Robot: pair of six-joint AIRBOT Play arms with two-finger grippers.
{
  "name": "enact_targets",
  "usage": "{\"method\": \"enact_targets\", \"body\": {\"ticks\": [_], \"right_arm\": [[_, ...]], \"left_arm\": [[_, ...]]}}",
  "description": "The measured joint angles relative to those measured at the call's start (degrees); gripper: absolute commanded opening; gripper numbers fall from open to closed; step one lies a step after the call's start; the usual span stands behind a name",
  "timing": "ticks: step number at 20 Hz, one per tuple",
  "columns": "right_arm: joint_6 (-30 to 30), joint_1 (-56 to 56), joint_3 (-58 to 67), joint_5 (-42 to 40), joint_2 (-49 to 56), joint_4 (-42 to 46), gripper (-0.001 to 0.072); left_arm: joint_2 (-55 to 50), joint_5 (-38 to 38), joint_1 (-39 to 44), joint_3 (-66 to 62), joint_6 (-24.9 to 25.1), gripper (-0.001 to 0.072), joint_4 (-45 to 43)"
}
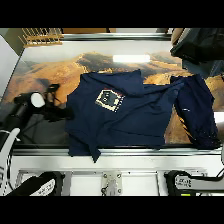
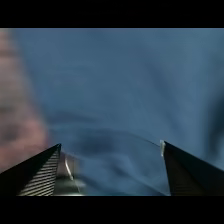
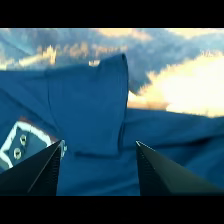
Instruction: Fold the clothes and pants, and hang the long-sleeved shirts on hangers.
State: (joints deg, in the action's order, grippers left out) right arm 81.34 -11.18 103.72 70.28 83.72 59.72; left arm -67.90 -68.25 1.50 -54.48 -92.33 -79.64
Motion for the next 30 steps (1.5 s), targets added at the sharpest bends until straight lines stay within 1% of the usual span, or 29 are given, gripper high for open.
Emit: {"method": "enact_targets", "body": {"ticks": [2, 5, 7, 10, 11, 12, 13, 19, 23, 26, 30], "right_arm": [[-0.9, -0.2, -5.7, 1.3, -5.0, 0.6, 0.0489], [-1.5, -0.2, -16.2, 1.3, -12.7, 1.1, 0.0488], [-1.9, -0.3, -23.1, 0.7, -17.1, 1.2, 0.0489], [-1.9, -0.3, -32.2, 0.3, -22.2, 1.2, 0.0489], [-1.9, -0.5, -34.8, 0.2, -23.4, 1.2, 0.049], [-1.9, -0.8, -37.7, 0.2, -24.5, 1.5, 0.049], [-1.9, -1.3, -40.5, 0.2, -25.5, 1.7, 0.049], [-0.5, -5.0, -59.0, 2.3, -27.6, 8.1, 0.049], [0.3, -5.8, -70.1, -0.1, -26.8, 8.2, 0.049], [0.5, -6.0, -74.4, -2.9, -25.4, 6.2, 0.049], [0.5, -6.0, -76.4, -5.0, -23.4, 4.9, 0.0489]], "left_arm": [[-3.7, 1.1, -7.9, 1.4, 2.3, 0.0682, 2.9], [-8.6, 1.7, -15.8, 4.4, 8.3, 0.0682, 10.8], [-10.8, 2.3, -17.8, 6.1, 11.6, 0.0682, 15.2], [-12.5, 2.8, -17.0, 8.2, 14.9, 0.068, 18.7], [-12.8, 3.0, -16.2, 8.6, 15.3, 0.0519, 19.2], [-13.0, 3.8, -15.1, 8.9, 15.8, 0.0226, 19.8], [-13.2, 4.0, -14.1, 8.9, 16.0, 0.001, 20.0], [-13.5, 3.5, -10.6, 5.8, 16.8, 0.0013, 21.0], [-13.5, 2.7, -10.2, 4.2, 17.0, 0.0014, 21.0], [-13.5, 2.4, -10.1, 3.9, 17.0, 0.0014, 21.0], [-13.5, 2.3, -10.1, 3.7, 17.0, 0.0013, 20.8]]}}
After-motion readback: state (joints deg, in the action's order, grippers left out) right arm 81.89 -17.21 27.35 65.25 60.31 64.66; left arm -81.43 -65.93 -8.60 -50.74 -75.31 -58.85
